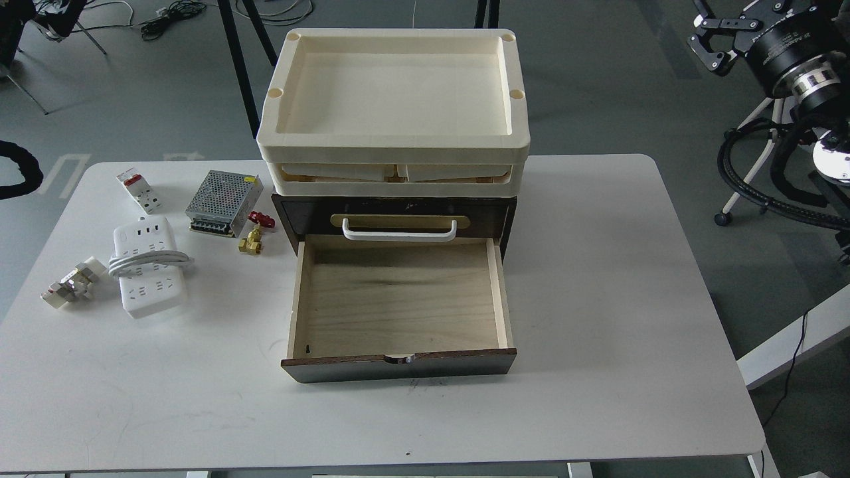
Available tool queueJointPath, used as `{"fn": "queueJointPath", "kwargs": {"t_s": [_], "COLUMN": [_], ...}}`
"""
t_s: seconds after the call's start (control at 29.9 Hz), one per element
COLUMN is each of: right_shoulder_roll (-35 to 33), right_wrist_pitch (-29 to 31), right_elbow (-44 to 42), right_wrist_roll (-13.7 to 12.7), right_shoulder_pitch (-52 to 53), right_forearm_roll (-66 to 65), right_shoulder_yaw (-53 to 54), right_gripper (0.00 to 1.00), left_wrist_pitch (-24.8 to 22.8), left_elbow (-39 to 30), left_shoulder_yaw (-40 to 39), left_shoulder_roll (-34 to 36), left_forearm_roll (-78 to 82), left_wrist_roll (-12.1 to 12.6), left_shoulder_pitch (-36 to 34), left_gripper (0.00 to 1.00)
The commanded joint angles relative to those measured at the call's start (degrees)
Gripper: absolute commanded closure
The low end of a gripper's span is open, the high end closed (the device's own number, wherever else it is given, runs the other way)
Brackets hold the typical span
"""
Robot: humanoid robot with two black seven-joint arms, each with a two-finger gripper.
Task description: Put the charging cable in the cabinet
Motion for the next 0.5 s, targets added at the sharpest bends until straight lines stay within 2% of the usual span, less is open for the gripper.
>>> {"fn": "queueJointPath", "kwargs": {"t_s": [0.0,0.1,0.2,0.3,0.4,0.47], "right_shoulder_roll": [0.0,-0.6,-2.6,-3.7,-4.9,-4.9], "right_wrist_pitch": [-0.1,-0.7,-0.8,-0.8,-0.8,-0.8], "right_elbow": [0.2,1.9,3.3,3.6,3.6,3.6], "right_wrist_roll": [-0.1,-0.1,-0.1,-0.1,-0.1,-0.1], "right_shoulder_pitch": [-1.1,-2.7,-3.8,-4.5,-5.0,-5.7], "right_forearm_roll": [0.0,0.0,0.0,0.0,0.0,0.1], "right_shoulder_yaw": [2.1,2.3,2.8,3.0,3.0,3.0], "right_gripper": [0.0,0.0,0.0,0.0,0.0,0.0], "left_wrist_pitch": [0.0,0.0,0.0,0.0,0.0,0.0], "left_elbow": [0.3,2.8,5.9,11.8,12.6,12.5], "left_shoulder_yaw": [0.1,0.9,-0.5,-3.4,-4.5,-4.8], "left_shoulder_roll": [0.0,-1.3,-3.3,-5.8,-8.7,-9.5], "left_forearm_roll": [0.1,0.5,-0.3,-3.1,-3.7,-4.0], "left_wrist_roll": [-0.1,0.2,-0.5,-1.1,-1.3,-3.3], "left_shoulder_pitch": [0.0,-0.1,-0.8,-0.3,-0.4,-0.3], "left_gripper": [0.0,0.0,0.0,0.0,0.0,0.0]}}
